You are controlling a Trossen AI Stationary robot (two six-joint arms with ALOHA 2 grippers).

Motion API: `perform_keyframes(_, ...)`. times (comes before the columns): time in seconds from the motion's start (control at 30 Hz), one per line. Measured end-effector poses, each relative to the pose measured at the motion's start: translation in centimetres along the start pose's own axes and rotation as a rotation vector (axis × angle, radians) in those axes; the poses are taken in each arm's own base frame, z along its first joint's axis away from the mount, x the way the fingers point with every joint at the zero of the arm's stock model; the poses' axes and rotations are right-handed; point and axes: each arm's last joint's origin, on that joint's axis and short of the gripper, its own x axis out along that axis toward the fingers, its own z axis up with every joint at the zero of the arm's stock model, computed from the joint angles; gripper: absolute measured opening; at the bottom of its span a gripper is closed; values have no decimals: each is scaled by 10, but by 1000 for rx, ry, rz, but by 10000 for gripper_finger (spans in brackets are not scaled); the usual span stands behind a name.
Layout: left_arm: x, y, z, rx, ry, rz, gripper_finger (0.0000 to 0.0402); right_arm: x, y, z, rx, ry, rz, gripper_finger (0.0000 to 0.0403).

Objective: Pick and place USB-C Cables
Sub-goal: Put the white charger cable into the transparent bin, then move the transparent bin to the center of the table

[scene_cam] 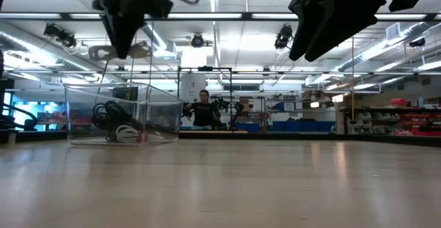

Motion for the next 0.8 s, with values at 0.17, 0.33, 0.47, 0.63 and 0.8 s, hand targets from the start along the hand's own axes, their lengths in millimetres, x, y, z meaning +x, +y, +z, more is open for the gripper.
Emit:
perform_keyframes(0.17,33,18,26,-41,43,11,60,0,1,0,-4,3,4,208)
perform_keyframes(0.33,66,25,40,-48,44,-42,74,0,1,-1,-5,6,4,208)
perform_keyframes(0.47,85,25,43,-37,39,-79,78,0,1,-1,-4,6,3,208)
perform_keyframes(0.63,91,24,41,-16,27,-74,104,0,1,-1,-4,6,3,208)
perform_keyframes(0.8,91,24,41,-30,21,-68,146,0,1,-1,-4,5,3,208)
